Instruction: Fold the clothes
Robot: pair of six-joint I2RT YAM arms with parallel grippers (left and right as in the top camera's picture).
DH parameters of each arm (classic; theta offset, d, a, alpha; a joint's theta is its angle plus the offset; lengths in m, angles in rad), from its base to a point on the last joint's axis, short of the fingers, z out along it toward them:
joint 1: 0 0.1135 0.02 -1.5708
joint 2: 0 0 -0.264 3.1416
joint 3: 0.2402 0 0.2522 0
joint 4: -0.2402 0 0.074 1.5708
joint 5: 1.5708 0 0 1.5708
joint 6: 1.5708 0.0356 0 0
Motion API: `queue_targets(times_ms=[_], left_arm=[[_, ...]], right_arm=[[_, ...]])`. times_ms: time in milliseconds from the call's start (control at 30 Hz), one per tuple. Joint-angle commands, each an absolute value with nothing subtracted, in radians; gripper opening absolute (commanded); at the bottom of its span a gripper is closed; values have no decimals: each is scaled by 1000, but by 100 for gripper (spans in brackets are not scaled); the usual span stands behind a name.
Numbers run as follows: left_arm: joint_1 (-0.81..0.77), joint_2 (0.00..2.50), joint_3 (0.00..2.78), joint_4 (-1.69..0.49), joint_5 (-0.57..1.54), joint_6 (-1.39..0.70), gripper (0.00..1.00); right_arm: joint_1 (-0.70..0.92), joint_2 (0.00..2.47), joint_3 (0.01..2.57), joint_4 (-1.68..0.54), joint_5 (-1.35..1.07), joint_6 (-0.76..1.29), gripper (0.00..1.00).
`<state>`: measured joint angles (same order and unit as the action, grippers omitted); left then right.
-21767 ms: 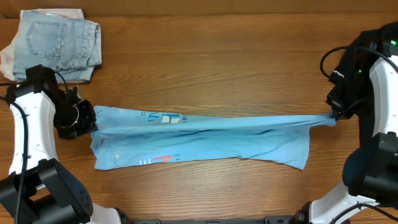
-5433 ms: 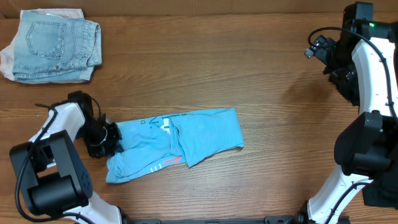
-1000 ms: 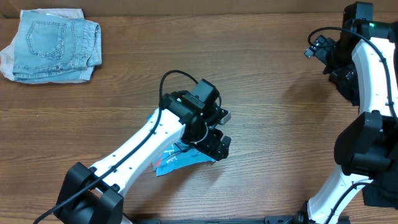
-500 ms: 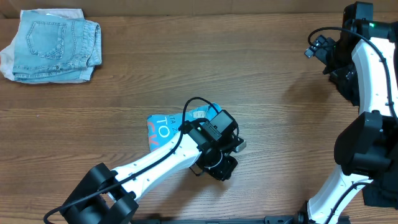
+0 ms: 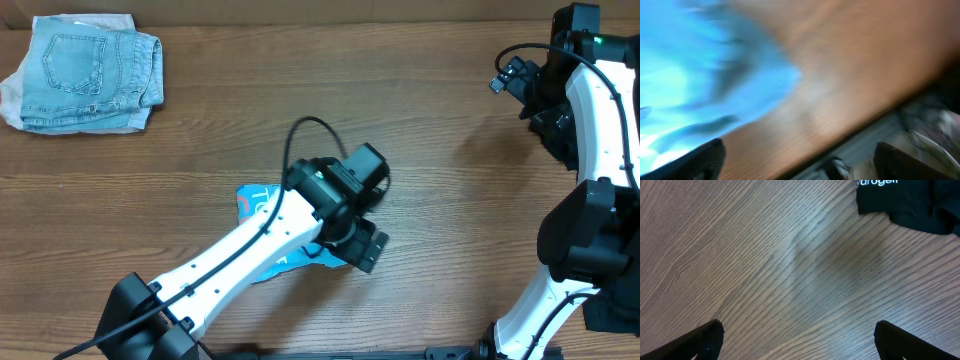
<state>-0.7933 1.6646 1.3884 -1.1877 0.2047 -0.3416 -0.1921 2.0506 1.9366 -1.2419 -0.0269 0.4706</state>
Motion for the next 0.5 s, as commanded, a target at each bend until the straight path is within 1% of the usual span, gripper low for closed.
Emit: queue_targets(times_ms=[0, 200, 333, 367, 400, 467], left_arm=[[-772, 1663, 1322, -1151, 72, -434, 100], [-779, 1664, 1189, -929, 138, -384, 99], [-779, 1665, 1148, -861, 162, -393, 96], [-780, 1665, 1142, -854, 167, -392, 94], [-780, 1665, 1140, -850, 167, -388, 88], [-780, 1665, 1140, -835, 167, -381, 73]], right_arm=[[-196, 2020, 1952, -1238, -28, 467, 100], [-196, 2020, 1952, -1238, -28, 467, 100], [-196, 2020, 1952, -1238, -28, 467, 100], [-196, 2020, 1952, -1238, -28, 467, 100], [-196, 2020, 1952, -1238, -28, 467, 100], [-196, 2020, 1952, -1238, -28, 467, 100]])
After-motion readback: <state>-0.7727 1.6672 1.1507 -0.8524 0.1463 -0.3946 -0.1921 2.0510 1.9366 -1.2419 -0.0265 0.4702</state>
